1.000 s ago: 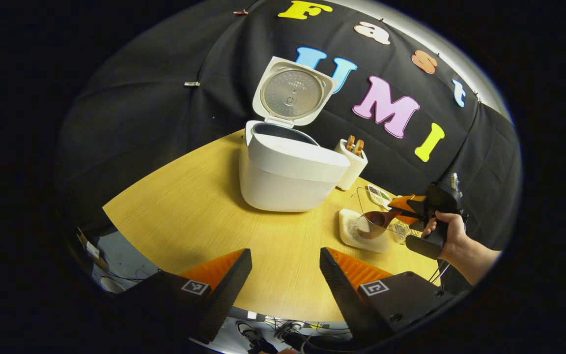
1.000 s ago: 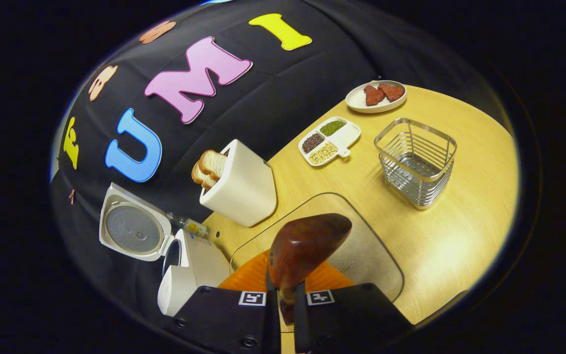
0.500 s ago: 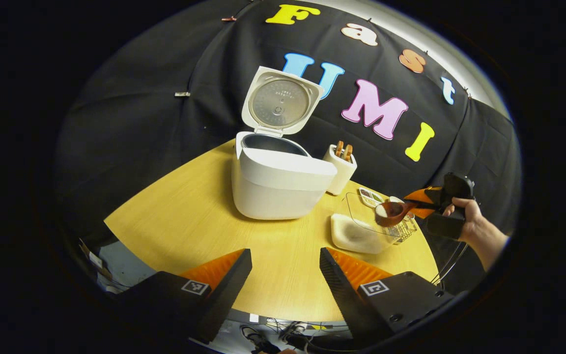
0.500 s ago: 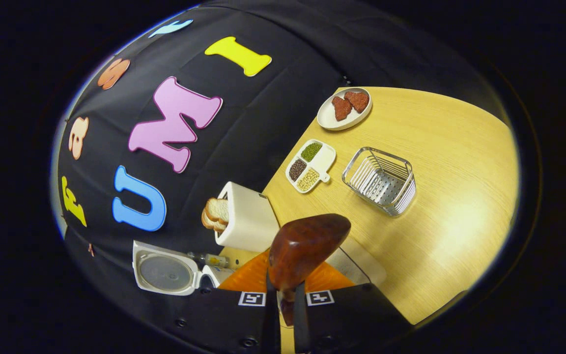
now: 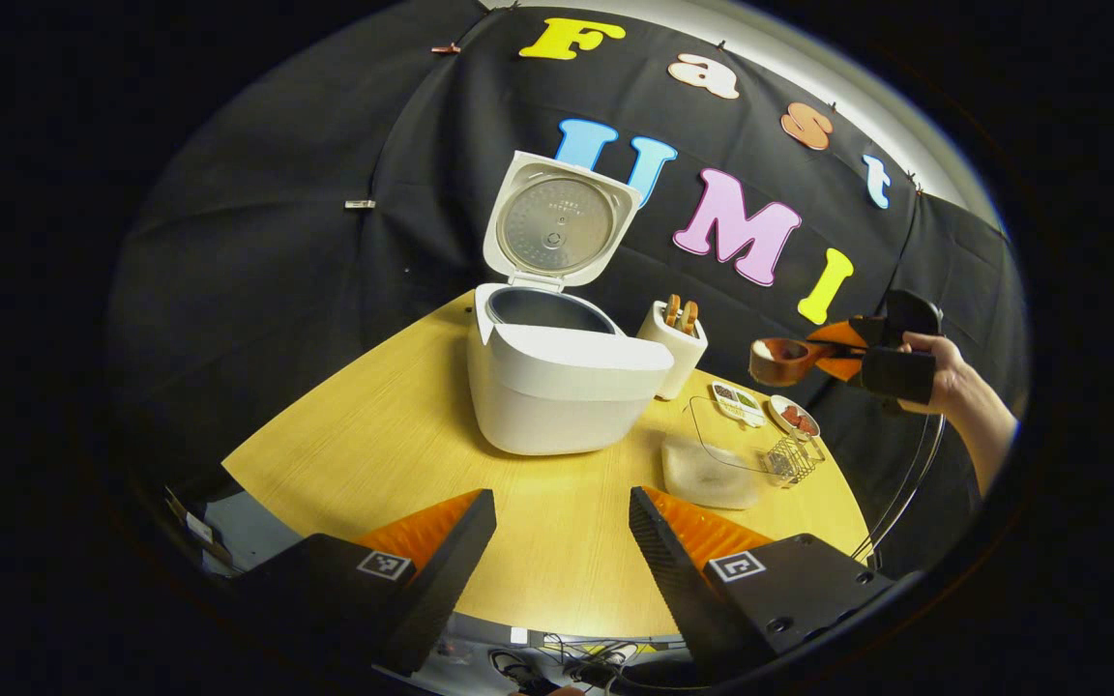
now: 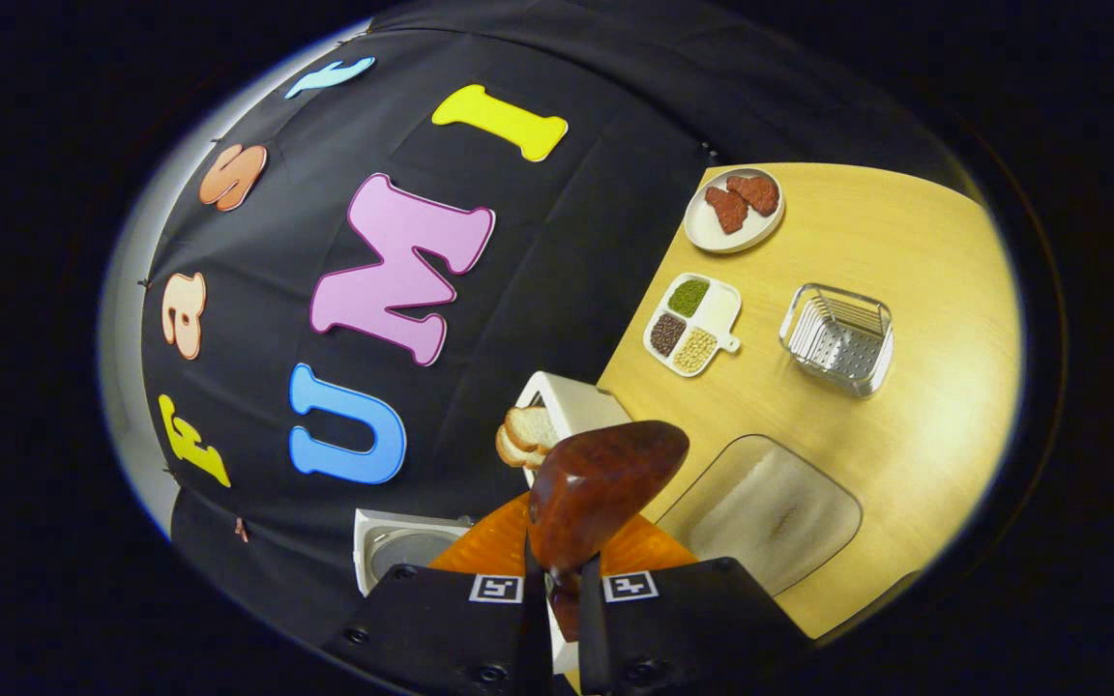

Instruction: Close the left gripper, press the button to open the rice cooker; take a wooden spoon from the chopstick holder with the right hand, scoop a spoonful of rice and pour it into the rice cooker, then put the wooden spoon back into the chopstick holder.

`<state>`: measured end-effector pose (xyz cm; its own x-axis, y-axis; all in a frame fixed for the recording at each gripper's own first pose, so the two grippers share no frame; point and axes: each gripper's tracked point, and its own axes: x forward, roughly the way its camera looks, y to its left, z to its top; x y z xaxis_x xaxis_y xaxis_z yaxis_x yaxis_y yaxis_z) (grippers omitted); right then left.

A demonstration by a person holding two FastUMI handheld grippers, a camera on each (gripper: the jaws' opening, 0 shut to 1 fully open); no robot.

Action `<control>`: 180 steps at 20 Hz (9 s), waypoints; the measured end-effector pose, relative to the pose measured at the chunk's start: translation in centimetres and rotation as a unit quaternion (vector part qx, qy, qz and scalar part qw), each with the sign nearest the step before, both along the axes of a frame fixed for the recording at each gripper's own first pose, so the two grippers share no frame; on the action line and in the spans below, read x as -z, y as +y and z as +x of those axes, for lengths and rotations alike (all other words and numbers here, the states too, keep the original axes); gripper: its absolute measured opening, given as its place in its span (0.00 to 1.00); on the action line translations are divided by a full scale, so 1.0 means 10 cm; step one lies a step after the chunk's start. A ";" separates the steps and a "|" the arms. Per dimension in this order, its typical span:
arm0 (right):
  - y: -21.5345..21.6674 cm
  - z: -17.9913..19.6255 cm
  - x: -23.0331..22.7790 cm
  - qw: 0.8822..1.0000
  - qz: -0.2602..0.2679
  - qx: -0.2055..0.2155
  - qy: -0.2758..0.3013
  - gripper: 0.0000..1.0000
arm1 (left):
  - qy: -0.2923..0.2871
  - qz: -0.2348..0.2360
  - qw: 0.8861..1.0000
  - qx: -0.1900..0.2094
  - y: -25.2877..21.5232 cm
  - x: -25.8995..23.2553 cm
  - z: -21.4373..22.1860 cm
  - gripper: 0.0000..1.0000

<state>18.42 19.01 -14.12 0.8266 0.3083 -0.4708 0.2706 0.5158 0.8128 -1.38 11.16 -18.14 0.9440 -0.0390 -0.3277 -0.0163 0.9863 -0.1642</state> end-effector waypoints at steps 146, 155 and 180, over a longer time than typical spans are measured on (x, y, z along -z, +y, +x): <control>-2.15 -1.07 -0.47 0.854 -0.463 -0.091 -0.219 0.98 | -0.179 0.137 0.967 -0.123 -0.28 -3.60 2.78 0.95; -2.27 -1.18 -0.53 0.846 -0.486 -0.073 -0.208 0.98 | -0.156 0.126 0.973 -0.117 0.19 -3.62 4.02 0.95; -2.15 -1.38 -0.25 0.868 -0.440 -0.101 -0.208 0.98 | 0.009 0.120 0.979 -0.167 -0.07 -2.06 3.22 0.96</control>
